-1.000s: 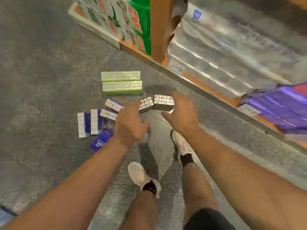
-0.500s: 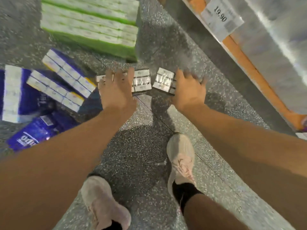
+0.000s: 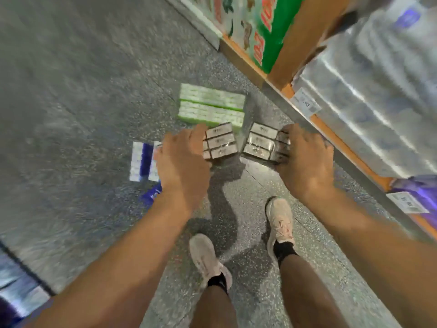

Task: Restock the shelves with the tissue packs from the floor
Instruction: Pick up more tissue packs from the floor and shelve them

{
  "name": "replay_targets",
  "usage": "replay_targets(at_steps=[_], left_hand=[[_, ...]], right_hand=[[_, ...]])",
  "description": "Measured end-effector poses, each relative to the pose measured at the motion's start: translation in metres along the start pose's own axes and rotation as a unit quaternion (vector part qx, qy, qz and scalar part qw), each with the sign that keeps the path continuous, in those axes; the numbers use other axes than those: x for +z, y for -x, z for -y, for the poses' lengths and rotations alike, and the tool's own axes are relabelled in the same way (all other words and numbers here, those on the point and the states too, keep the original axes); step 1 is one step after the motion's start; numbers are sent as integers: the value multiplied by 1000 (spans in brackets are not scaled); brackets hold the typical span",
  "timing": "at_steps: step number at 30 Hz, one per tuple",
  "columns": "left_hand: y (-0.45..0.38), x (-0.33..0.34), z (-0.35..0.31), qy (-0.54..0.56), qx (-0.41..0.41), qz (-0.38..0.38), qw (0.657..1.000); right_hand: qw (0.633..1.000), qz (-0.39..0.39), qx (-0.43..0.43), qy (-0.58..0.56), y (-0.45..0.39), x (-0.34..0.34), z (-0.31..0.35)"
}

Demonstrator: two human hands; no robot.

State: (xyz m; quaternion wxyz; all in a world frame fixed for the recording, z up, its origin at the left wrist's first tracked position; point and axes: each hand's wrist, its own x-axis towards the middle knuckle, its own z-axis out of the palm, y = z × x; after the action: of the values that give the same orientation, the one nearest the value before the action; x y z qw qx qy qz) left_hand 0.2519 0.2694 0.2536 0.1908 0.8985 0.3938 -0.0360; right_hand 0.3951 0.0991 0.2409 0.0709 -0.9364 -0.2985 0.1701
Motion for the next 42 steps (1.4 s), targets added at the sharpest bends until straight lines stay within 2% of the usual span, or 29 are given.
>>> replay_targets(at_steps=[4, 7, 10, 14, 17, 23, 29, 32, 34, 37, 40, 42], left_hand=[[45, -174, 25, -79, 16, -106, 991], [83, -291, 49, -95, -43, -155, 982], [138, -383, 85, -106, -77, -197, 972], [233, -472, 121, -117, -154, -236, 952], [322, -520, 134, -141, -244, -285, 916], [521, -582, 120, -202, -418, -374, 803], [732, -603, 88, -269, -538, -414, 684], [835, -602, 81, -298, -588, -436, 613], [900, -604, 80, -316, -612, -450, 568], [983, -613, 83, -354, -617, -503, 491], [1039, -625, 94, -393, -617, -515, 447], [1077, -634, 107, -407, -616, -521, 429]], right_hand=[[993, 4, -108, -47, 39, -121, 117], [977, 27, -184, -106, 64, -205, 202], [945, 35, -314, -79, 91, -272, 278], [859, 66, -503, -71, 130, -331, 370], [761, 73, -642, -57, 177, -360, 436], [537, 36, -836, -104, 328, -393, 535], [349, 6, -920, -181, 545, -405, 599], [266, -17, -936, -230, 661, -401, 622], [230, -40, -934, -270, 739, -398, 634], [207, -70, -919, -327, 845, -396, 651], [195, -85, -909, -359, 918, -396, 665], [192, -94, -905, -369, 960, -397, 677]])
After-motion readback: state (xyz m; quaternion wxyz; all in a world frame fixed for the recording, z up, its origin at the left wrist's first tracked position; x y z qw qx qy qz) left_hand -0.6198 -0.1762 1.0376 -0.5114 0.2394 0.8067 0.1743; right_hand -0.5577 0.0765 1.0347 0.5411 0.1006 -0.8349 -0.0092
